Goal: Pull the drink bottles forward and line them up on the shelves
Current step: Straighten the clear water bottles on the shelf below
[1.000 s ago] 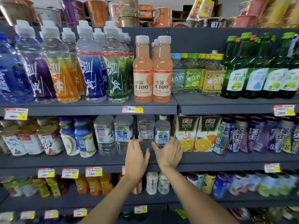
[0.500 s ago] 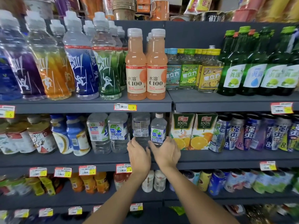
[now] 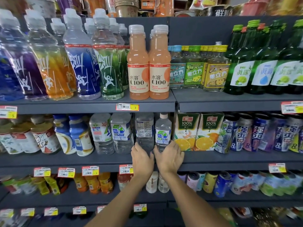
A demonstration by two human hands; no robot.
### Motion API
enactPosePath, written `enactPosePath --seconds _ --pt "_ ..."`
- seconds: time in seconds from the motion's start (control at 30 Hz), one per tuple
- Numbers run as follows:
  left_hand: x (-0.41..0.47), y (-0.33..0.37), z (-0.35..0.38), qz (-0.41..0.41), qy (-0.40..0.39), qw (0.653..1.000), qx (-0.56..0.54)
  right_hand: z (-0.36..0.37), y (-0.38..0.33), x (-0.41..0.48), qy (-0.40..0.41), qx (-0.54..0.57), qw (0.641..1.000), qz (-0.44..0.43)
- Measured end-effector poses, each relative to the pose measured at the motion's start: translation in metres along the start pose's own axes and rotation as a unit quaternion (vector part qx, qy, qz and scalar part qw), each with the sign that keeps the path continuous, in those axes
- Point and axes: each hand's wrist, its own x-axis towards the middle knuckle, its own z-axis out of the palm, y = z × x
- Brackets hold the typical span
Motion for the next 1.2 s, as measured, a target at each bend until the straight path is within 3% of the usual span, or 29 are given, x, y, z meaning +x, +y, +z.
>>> enactPosePath --seconds 0.3,0.57,0.83,1.2 --pt "0.006 0.015 0.024 -0.070 0.069 0.995 -0.002 -0.019 0.054 -0.004 0.030 0.016 0.998 -0.058" --pt "0.020 0.032 0.042 -0.138 0.108 0.983 0.057 -0.031 0.077 -0.007 0.035 0.040 0.998 -0.043" --pt "0.025 0.035 0.046 -0.152 0.112 0.977 0.103 -0.037 0.085 -0.001 0.032 0.047 0.997 -0.045" --pt "0.014 -0.002 0.020 -0.044 0.022 0.992 0.119 -0.037 0.080 -0.002 0.013 0.068 0.997 -0.046"
